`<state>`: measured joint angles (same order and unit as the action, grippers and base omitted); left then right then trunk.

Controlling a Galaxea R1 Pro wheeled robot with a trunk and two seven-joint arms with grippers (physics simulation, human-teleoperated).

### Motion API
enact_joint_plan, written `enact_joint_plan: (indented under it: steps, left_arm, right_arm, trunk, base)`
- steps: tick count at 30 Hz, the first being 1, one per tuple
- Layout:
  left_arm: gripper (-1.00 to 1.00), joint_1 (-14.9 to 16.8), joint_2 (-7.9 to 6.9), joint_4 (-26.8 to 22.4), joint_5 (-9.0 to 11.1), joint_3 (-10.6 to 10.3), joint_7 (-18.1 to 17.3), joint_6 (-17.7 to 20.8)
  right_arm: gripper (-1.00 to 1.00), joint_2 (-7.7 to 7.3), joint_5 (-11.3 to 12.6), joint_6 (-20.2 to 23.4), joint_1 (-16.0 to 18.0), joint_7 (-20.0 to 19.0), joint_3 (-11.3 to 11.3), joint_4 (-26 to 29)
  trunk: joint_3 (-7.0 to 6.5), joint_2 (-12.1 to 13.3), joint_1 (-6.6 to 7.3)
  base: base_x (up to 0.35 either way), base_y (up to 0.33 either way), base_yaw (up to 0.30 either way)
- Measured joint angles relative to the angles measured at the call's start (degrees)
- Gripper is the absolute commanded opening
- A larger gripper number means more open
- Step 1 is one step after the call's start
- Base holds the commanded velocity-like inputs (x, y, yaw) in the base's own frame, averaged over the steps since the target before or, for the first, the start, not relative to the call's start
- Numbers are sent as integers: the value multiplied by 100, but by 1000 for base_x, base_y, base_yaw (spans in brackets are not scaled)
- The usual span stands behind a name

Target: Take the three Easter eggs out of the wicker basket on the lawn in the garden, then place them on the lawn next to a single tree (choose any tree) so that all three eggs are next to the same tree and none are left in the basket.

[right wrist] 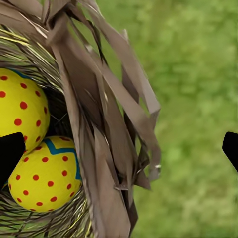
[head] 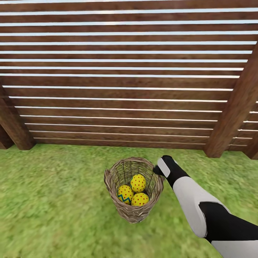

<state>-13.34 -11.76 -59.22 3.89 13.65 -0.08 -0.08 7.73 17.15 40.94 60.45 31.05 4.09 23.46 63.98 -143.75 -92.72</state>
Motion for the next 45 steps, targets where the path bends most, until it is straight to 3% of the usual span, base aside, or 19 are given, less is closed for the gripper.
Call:
enact_joint_plan:
  steps: [6,24,25,33,35,45]
  left_arm:
    - [100,0,0,3,-11,0,0,0]
    - [100,0,0,-1,-1,1,0,5]
    - [100,0,0,-2,-1,2,0,5]
    - [100,-1,0,-13,11,9,0,20]
    - [100,0,0,-13,10,9,0,18]
    - [100,0,0,-12,10,9,0,23]
  right_arm:
    - [100,-2,-5,0,0,0,-1,6]
    - [100,-4,-2,0,-1,0,5,9]
    - [-100,-4,-2,0,-1,0,5,9]
    - [-100,-11,-134,45,3,6,-12,7]
    - [-100,-11,5,1,0,-4,5,7]
    - [-100,-13,-3,1,1,-3,5,4]
  trunk:
    - [133,-8,-15]
    - [134,-9,-15]
    - [134,-9,-15]
    - [133,-9,-14]
    - [134,-9,-15]
    - [134,-9,-15]
  base:
    - [0,0,0]
    - [0,0,0]
    - [0,0,0]
    - [0,0,0]
    - [0,0,0]
    - [0,0,0]
